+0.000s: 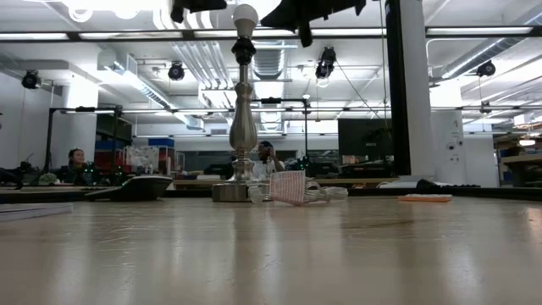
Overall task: Screw lightbulb
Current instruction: Insert the lightbulb into the lamp
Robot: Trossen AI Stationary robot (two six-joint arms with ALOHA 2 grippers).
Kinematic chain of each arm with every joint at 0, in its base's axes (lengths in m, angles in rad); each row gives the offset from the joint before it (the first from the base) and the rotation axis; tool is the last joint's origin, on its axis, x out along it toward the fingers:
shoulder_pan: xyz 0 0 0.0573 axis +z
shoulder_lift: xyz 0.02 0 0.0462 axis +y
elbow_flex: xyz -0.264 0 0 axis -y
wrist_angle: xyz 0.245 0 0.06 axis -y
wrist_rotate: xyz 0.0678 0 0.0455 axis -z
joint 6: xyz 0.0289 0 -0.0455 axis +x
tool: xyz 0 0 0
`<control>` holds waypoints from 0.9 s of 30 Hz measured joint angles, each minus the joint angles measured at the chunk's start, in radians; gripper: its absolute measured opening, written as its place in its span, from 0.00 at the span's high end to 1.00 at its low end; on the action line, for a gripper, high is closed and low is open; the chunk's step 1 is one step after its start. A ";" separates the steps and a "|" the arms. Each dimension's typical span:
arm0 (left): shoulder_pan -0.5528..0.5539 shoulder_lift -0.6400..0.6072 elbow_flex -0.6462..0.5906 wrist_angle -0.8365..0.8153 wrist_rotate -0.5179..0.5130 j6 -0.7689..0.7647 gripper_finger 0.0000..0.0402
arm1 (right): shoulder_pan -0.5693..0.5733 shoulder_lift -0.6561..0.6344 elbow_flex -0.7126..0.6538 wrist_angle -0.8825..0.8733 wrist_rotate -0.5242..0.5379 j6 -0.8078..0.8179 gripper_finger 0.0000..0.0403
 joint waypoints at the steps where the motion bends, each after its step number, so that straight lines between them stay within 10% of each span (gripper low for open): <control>1: 0.000 0.007 0.000 0.000 0.000 -0.001 1.00 | 0.000 0.006 0.000 0.005 -0.002 0.000 1.00; 27: 0.013 0.017 0.000 -0.002 -0.078 -0.008 1.00 | 0.005 -0.021 0.000 -0.029 -0.064 0.023 1.00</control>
